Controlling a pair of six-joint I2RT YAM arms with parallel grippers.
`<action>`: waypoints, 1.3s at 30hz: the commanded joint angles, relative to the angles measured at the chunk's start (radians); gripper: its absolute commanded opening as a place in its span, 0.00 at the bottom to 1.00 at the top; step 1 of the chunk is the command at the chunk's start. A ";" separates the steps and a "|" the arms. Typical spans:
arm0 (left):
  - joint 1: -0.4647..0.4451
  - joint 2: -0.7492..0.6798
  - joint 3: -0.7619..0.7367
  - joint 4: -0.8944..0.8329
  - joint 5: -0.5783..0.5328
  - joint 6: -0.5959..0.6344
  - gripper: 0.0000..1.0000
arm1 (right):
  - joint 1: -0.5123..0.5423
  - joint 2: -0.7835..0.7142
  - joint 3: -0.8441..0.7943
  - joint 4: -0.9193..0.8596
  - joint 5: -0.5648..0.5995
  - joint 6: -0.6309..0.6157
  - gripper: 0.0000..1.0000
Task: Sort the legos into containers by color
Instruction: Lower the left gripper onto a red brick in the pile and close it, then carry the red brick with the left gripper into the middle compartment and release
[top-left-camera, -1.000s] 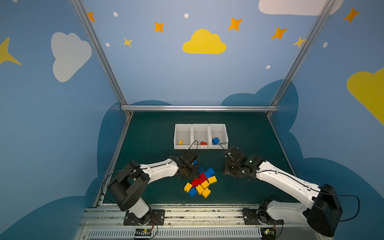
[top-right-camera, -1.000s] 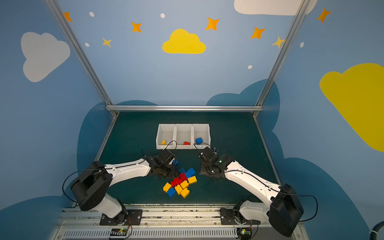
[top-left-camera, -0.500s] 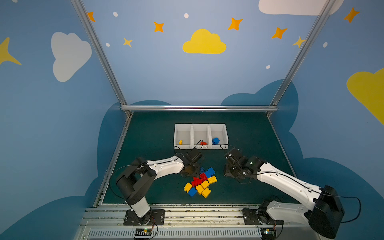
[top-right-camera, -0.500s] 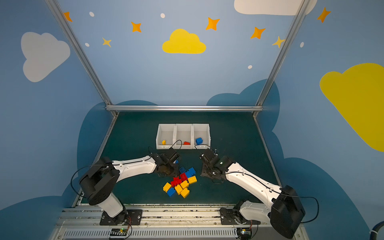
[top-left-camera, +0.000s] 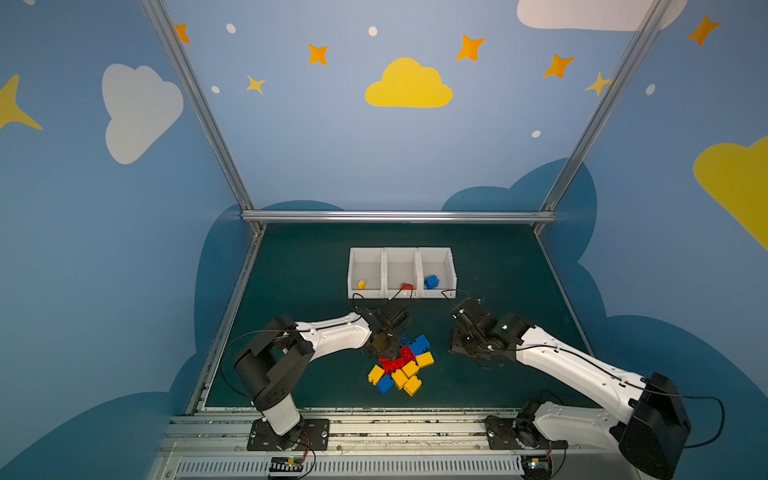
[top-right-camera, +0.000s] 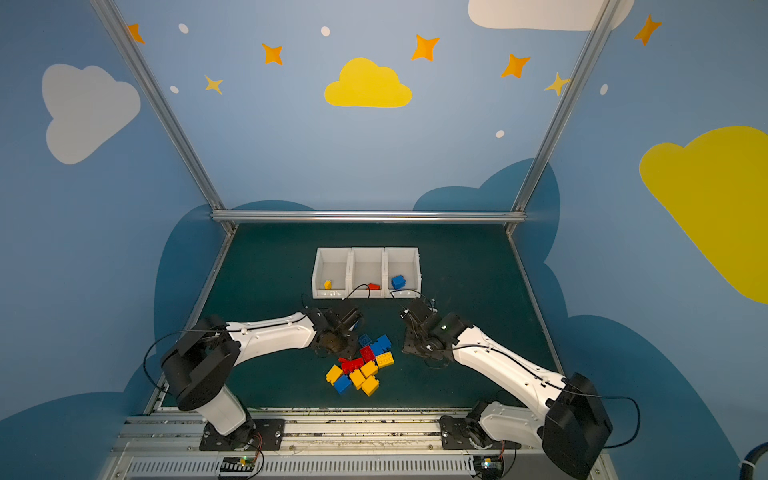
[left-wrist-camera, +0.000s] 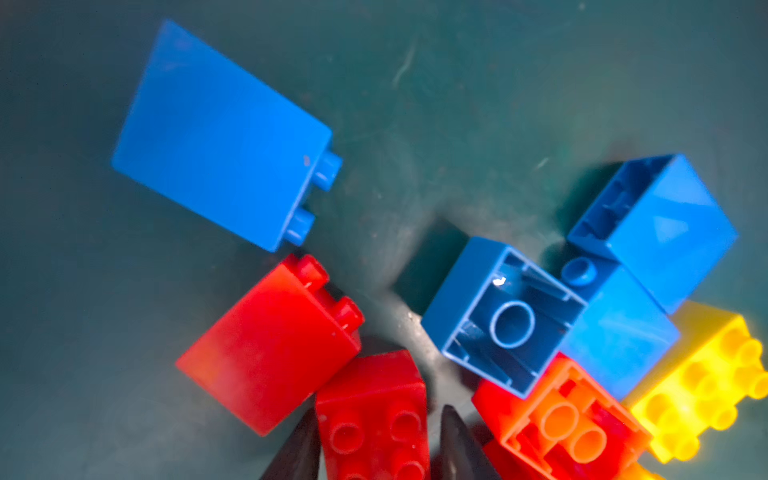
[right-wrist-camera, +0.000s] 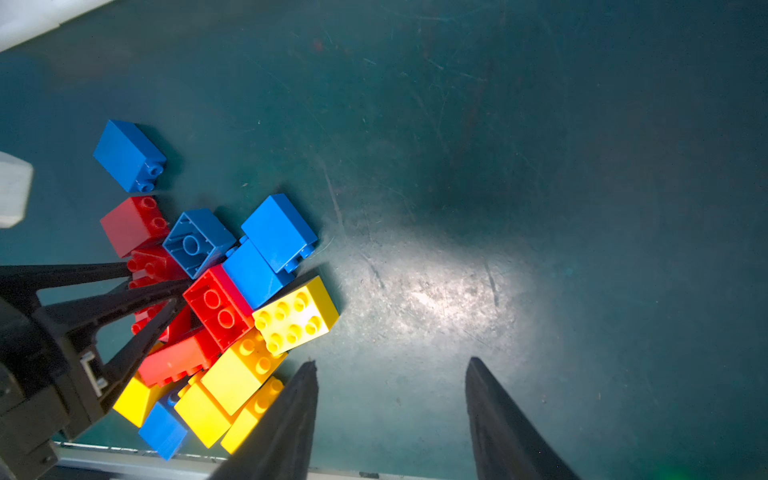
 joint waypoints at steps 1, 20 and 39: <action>-0.010 0.035 -0.023 -0.061 -0.005 0.000 0.50 | -0.003 -0.007 0.001 -0.022 0.011 0.009 0.57; 0.063 -0.131 0.183 -0.083 -0.083 0.066 0.35 | -0.004 -0.087 -0.042 -0.046 0.047 0.036 0.53; 0.273 0.441 0.918 -0.142 0.024 0.246 0.35 | -0.019 -0.078 -0.072 -0.018 0.113 0.005 0.52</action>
